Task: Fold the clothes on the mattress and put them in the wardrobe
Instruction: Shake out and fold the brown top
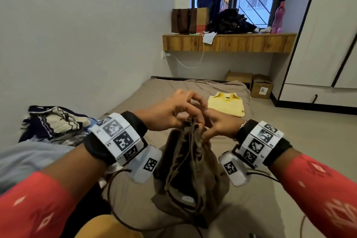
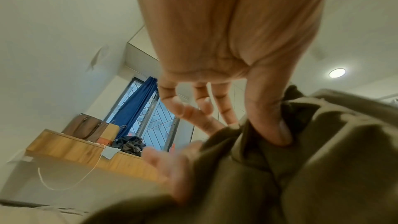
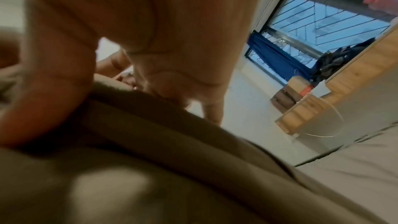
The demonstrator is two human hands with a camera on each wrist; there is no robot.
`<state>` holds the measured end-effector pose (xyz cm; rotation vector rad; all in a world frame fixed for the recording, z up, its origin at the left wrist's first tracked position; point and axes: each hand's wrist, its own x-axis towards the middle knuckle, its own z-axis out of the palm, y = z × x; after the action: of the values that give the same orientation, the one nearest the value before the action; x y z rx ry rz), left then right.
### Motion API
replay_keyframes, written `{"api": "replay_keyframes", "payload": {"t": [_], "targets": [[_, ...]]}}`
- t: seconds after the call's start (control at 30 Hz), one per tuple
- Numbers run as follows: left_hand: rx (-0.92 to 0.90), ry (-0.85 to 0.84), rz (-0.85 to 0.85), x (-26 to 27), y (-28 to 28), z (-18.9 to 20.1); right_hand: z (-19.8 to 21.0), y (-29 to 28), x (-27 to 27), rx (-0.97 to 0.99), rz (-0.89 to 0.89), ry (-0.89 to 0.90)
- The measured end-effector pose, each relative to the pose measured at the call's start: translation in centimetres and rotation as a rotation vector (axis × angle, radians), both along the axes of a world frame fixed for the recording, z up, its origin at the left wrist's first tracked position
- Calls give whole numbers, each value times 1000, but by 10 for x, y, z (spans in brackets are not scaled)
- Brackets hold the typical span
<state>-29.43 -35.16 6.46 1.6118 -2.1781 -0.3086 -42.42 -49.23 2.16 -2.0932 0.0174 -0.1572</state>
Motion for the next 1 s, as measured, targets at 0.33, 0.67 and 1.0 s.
{"api": "replay_keyframes", "payload": {"t": [0.33, 0.67, 1.0], "targets": [[-8, 433, 329, 27, 36, 3, 19, 36, 26, -115, -226, -378], [-96, -343, 401, 64, 71, 128, -55, 16, 37, 117, -107, -71], [-328, -792, 645, 49, 81, 248, -36, 45, 91, -134, -397, -326]]}}
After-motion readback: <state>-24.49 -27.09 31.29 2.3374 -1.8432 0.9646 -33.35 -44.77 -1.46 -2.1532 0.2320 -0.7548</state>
